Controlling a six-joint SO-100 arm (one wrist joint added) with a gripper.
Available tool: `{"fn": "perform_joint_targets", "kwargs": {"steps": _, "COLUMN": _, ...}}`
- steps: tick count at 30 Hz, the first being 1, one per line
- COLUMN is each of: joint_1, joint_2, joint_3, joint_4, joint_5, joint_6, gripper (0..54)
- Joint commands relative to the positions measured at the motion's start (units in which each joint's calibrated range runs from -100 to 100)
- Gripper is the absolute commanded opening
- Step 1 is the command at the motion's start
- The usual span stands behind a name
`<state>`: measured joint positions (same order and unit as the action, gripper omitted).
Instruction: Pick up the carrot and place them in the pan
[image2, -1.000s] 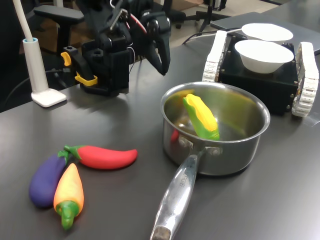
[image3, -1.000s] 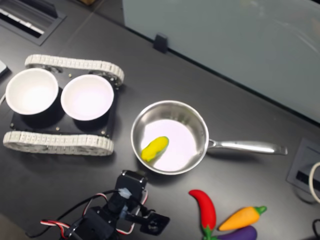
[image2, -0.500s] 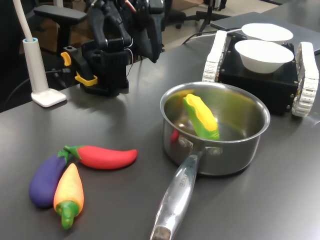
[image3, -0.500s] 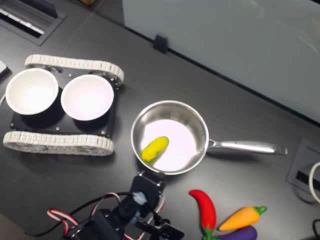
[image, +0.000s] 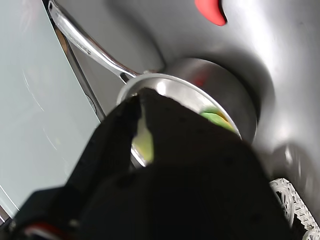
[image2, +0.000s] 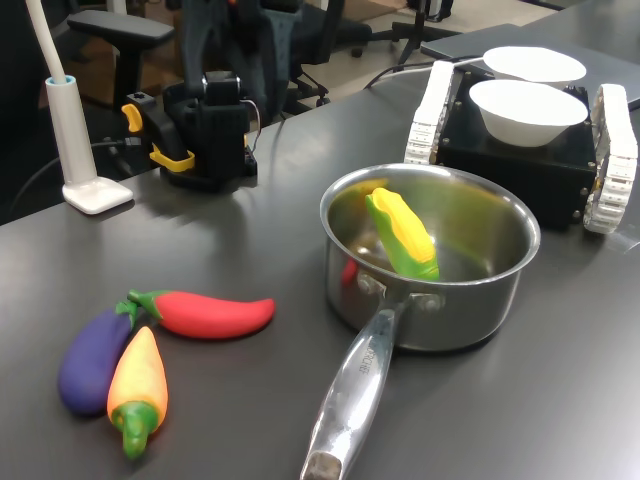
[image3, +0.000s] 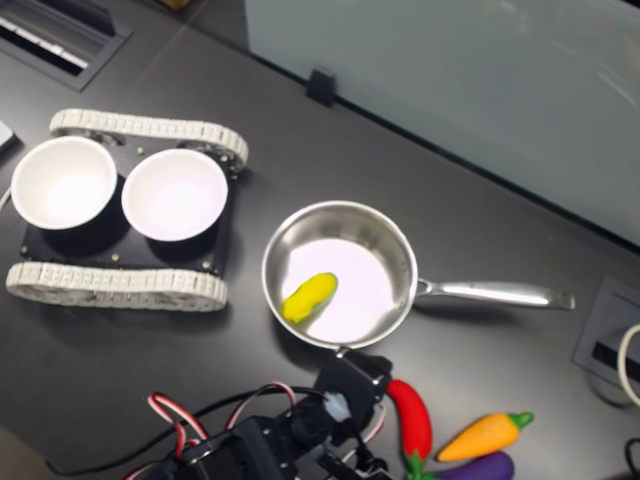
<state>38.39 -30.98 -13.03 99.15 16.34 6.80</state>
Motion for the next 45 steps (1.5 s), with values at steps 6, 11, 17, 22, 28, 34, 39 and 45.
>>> {"fn": "perform_joint_targets", "kwargs": {"steps": 6, "joint_1": 6.7, "joint_2": 9.8, "joint_3": -13.0, "joint_4": 0.6, "joint_5": 0.5, "joint_6": -2.2, "gripper": 0.2}}
{"fn": "perform_joint_targets", "kwargs": {"steps": 11, "joint_1": 8.9, "joint_2": 16.4, "joint_3": -18.1, "joint_4": 0.6, "joint_5": 0.8, "joint_6": -2.6, "gripper": 0.2}}
{"fn": "perform_joint_targets", "kwargs": {"steps": 17, "joint_1": 10.8, "joint_2": 20.6, "joint_3": -21.5, "joint_4": 0.6, "joint_5": 1.1, "joint_6": -2.7, "gripper": 0.2}}
{"fn": "perform_joint_targets", "kwargs": {"steps": 22, "joint_1": 12.5, "joint_2": 22.8, "joint_3": -23.0, "joint_4": 0.5, "joint_5": 1.8, "joint_6": -3.0, "gripper": 0.2}}
{"fn": "perform_joint_targets", "kwargs": {"steps": 28, "joint_1": 14.5, "joint_2": 25.8, "joint_3": -24.6, "joint_4": 0.5, "joint_5": 2.4, "joint_6": -3.0, "gripper": 0.2}}
{"fn": "perform_joint_targets", "kwargs": {"steps": 34, "joint_1": 16.0, "joint_2": 28.8, "joint_3": -25.5, "joint_4": 0.4, "joint_5": 2.6, "joint_6": -3.1, "gripper": 0.3}}
{"fn": "perform_joint_targets", "kwargs": {"steps": 39, "joint_1": 17.5, "joint_2": 31.9, "joint_3": -27.3, "joint_4": 0.3, "joint_5": 2.9, "joint_6": -3.1, "gripper": 1.7}}
{"fn": "perform_joint_targets", "kwargs": {"steps": 45, "joint_1": 19.6, "joint_2": 34.1, "joint_3": -26.6, "joint_4": -1.8, "joint_5": 5.2, "joint_6": -3.1, "gripper": 8.5}}
